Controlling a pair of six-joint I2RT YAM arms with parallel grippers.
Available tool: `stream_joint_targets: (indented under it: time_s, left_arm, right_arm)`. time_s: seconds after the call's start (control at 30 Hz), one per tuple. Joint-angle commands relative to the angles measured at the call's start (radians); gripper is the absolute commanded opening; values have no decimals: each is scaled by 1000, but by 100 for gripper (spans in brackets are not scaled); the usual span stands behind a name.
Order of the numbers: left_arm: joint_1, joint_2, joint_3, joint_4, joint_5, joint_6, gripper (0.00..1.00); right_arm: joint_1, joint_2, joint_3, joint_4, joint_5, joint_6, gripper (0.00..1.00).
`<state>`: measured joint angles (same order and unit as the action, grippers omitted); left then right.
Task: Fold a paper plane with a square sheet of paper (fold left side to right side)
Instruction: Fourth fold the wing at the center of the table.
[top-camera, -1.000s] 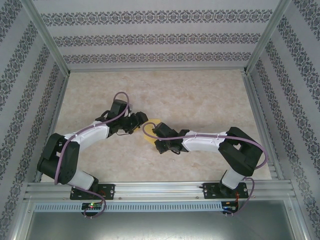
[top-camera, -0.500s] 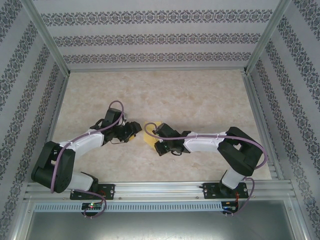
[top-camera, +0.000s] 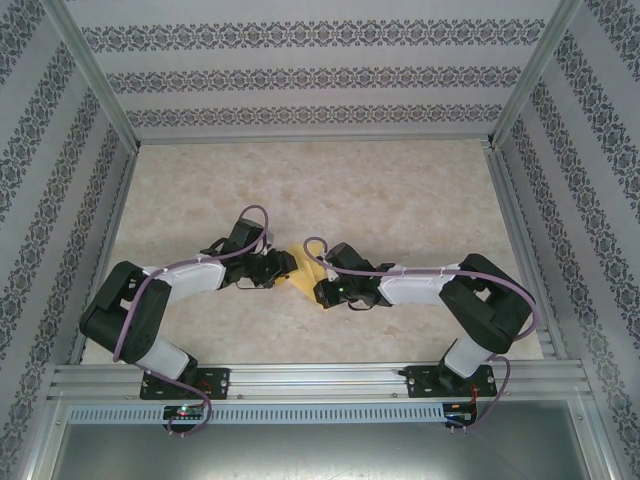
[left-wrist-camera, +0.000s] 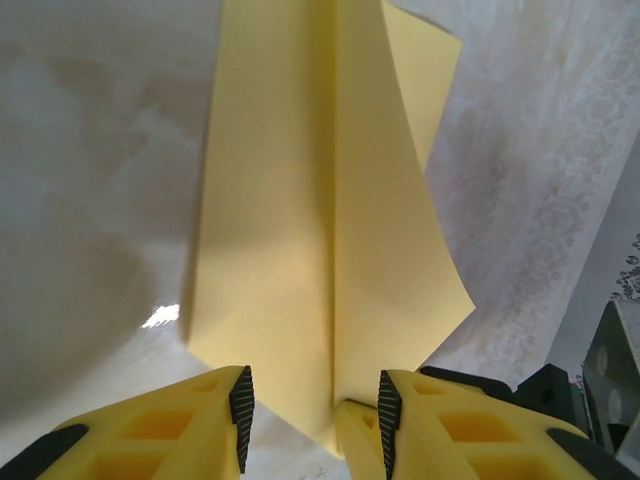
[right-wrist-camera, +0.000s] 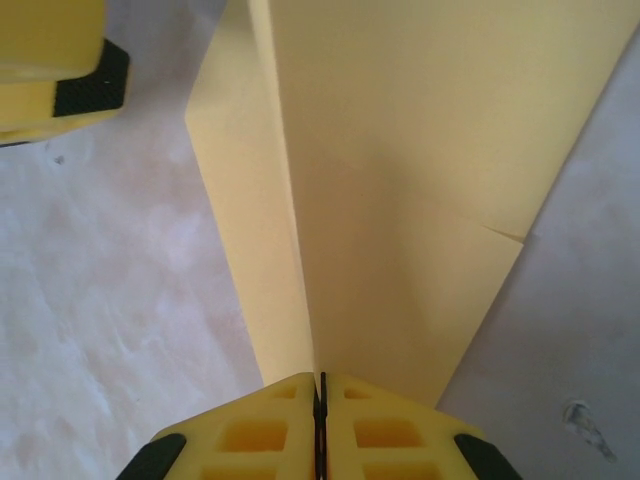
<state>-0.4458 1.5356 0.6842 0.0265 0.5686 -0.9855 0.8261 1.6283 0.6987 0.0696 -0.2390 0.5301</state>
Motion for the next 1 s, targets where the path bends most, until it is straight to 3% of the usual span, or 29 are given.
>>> stream_joint_targets:
  time_s: [0.0,0.63,0.97]
  left_arm:
    - [-13,27,47,41,1,-10,41]
    - [-48,219,150,109,25,-17,41]
    - [-53,245,174,25,-9,11,42]
  right_arm:
    - [-19,-30,-22,54,-49,27,9]
    - [-78,-19,-74,150,-141,91,9]
    - [-94,-10,-71,148,-158,95,13]
